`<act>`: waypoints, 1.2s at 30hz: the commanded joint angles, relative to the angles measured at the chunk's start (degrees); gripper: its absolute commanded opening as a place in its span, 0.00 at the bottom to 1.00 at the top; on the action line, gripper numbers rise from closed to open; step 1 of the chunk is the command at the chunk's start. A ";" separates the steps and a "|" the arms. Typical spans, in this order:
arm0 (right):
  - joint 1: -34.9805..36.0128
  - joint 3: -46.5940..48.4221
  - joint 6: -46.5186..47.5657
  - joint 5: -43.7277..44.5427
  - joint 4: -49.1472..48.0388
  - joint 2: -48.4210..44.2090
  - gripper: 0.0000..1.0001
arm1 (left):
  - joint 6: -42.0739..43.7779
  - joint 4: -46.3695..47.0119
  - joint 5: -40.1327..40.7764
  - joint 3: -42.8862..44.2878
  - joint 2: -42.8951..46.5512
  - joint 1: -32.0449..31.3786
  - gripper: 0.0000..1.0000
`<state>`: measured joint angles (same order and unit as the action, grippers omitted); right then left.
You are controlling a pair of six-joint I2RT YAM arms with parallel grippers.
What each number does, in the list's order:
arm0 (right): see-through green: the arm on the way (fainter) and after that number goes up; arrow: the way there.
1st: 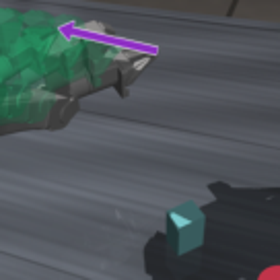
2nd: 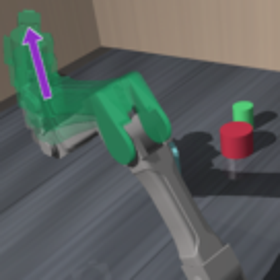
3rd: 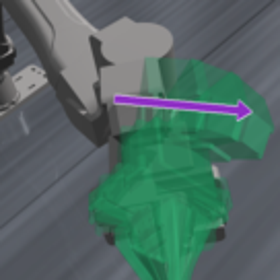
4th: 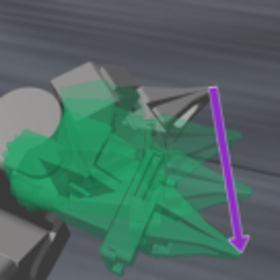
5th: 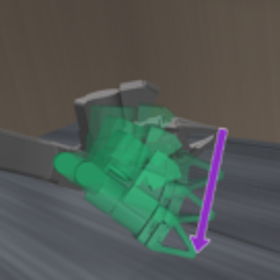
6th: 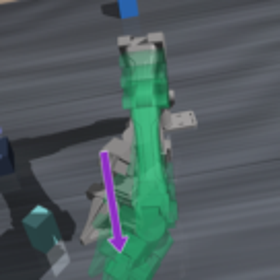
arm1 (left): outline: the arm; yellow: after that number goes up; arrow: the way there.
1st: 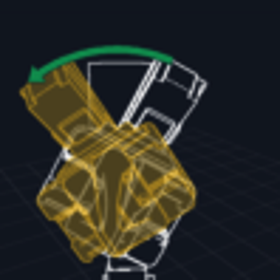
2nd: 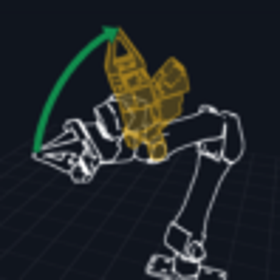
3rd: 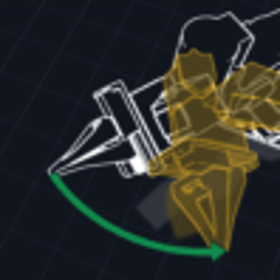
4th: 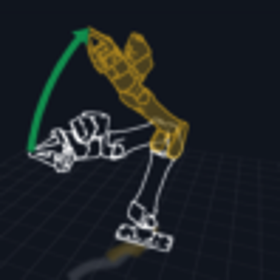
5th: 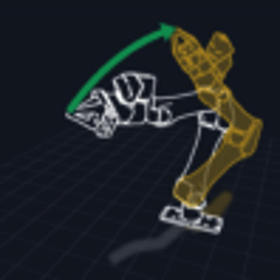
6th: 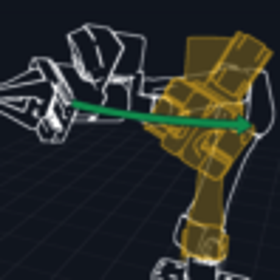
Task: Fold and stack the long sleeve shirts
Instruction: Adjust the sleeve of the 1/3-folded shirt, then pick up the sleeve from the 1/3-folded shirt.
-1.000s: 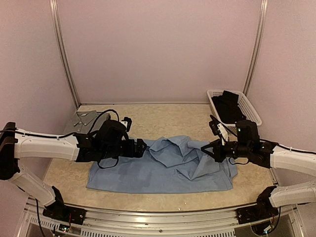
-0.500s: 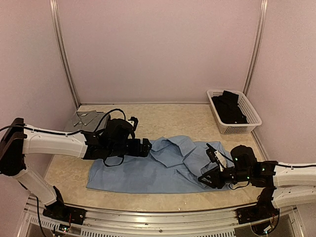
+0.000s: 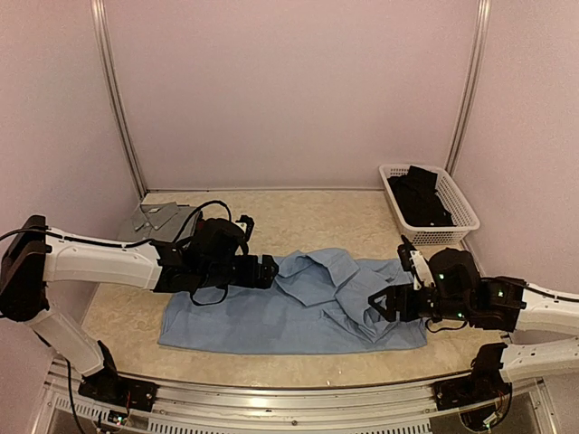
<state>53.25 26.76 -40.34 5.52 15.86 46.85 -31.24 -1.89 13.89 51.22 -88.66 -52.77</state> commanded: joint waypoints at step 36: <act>-26.34 6.04 0.81 -10.76 -15.49 37.04 0.54 | -0.22 0.43 -0.09 -0.22 -1.69 -0.30 0.99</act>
<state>27.79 33.78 -39.72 -3.05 3.64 82.28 -31.27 -1.91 13.91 51.20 -89.67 -52.77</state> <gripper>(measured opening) 0.547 0.989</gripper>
